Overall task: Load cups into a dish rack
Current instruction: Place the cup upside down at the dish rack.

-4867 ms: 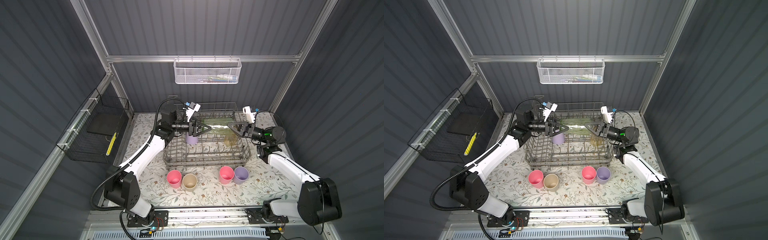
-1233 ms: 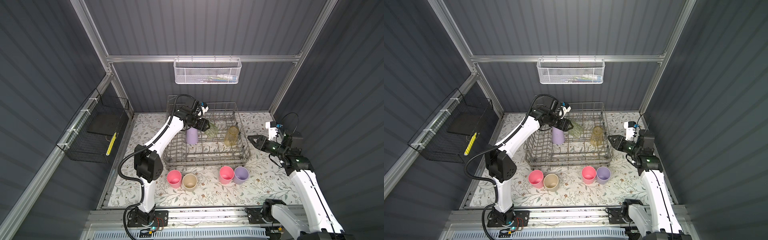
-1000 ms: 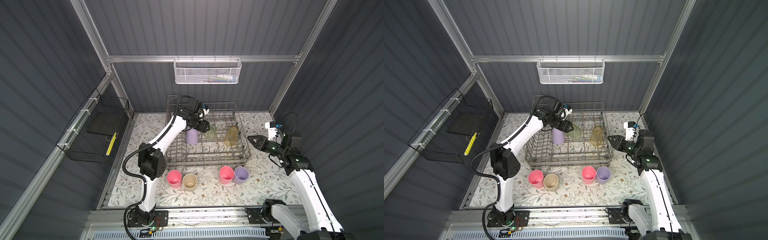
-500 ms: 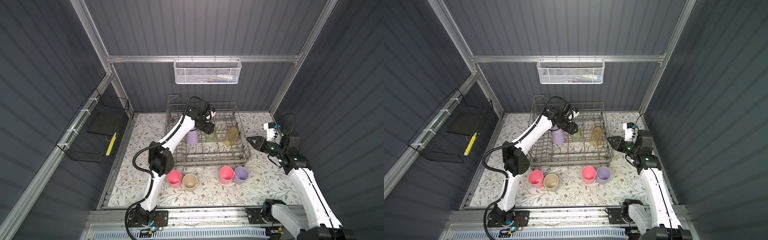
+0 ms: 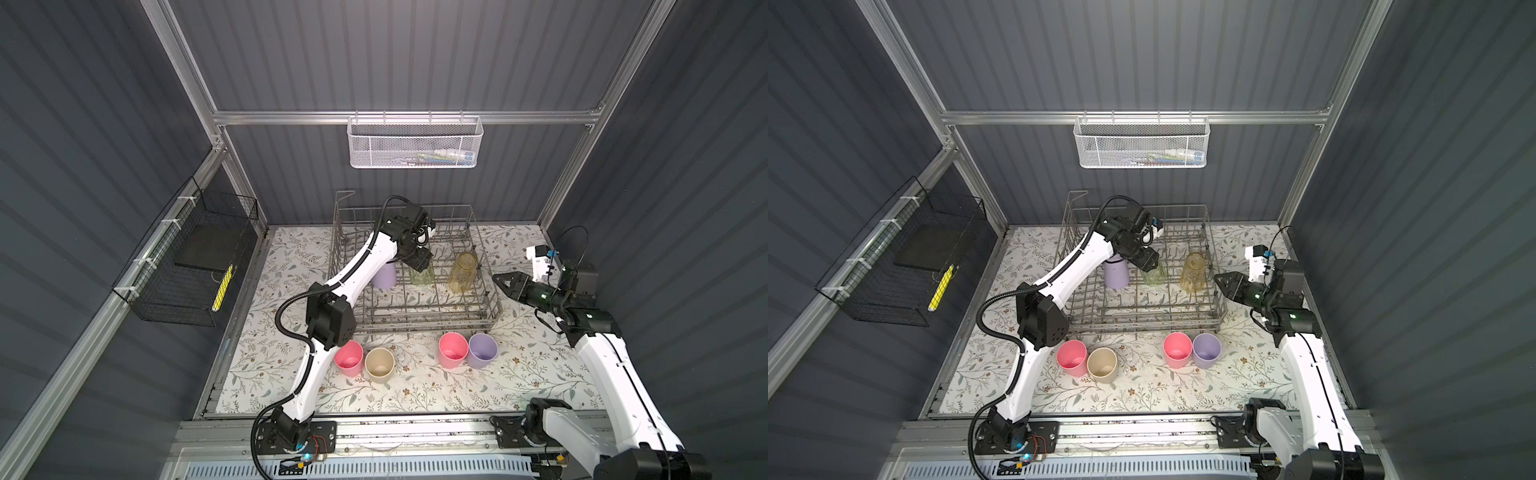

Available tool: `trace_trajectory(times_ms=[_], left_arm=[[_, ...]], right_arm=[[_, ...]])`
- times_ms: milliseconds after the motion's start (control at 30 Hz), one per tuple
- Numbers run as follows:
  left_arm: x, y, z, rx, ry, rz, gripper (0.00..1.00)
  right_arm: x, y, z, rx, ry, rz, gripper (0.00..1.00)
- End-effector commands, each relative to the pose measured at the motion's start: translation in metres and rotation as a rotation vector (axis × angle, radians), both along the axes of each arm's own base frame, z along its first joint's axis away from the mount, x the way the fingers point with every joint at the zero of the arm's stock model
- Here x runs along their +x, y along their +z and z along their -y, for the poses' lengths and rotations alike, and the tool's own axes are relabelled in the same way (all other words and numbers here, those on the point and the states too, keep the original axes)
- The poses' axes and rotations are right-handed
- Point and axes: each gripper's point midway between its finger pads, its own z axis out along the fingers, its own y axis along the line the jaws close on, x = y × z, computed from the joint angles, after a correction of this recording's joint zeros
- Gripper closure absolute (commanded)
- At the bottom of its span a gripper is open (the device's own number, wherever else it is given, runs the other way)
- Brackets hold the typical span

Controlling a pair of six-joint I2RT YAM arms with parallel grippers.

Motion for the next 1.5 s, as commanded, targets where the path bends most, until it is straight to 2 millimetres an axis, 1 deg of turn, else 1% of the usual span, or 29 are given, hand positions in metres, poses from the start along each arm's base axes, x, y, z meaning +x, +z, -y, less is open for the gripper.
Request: trace_trajectory(times_ms=[0, 133, 300, 533, 633, 867, 1000, 1100, 1233, 1467], left_arm=[[0.002, -0.008, -0.003, 0.049, -0.009, 0.005, 0.45], [0.005, -0.013, -0.003, 0.060, -0.008, 0.006, 0.42], [0.007, -0.013, 0.001, 0.047, -0.010, 0.013, 0.37], [0.006, -0.015, 0.004, 0.029, -0.013, 0.000, 0.35], [0.004, -0.015, 0.007, 0.012, -0.018, -0.008, 0.31], [-0.003, -0.011, 0.016, -0.028, -0.034, -0.023, 0.31], [-0.007, -0.016, 0.016, -0.017, -0.039, -0.033, 0.31], [-0.006, -0.020, 0.016, -0.008, -0.036, -0.034, 0.29], [-0.005, -0.019, 0.015, -0.008, -0.022, -0.028, 0.18], [-0.007, -0.002, 0.016, -0.035, -0.029, 0.000, 0.08]], right_arm=[[0.001, -0.001, 0.000, 0.003, 0.007, 0.008, 0.65], [0.001, -0.002, -0.001, 0.006, 0.009, 0.003, 0.65], [0.001, -0.003, 0.000, 0.007, 0.007, 0.002, 0.65], [0.001, -0.005, -0.001, 0.013, 0.011, -0.005, 0.65], [0.002, -0.007, -0.001, 0.015, 0.013, -0.010, 0.65], [0.002, -0.007, -0.002, 0.018, 0.016, -0.011, 0.65], [0.002, -0.010, -0.001, 0.016, 0.013, -0.016, 0.65], [0.003, -0.011, -0.002, 0.019, 0.015, -0.019, 0.65], [0.003, -0.011, -0.002, 0.022, 0.019, -0.021, 0.65], [0.003, -0.014, -0.003, 0.021, 0.020, -0.027, 0.65]])
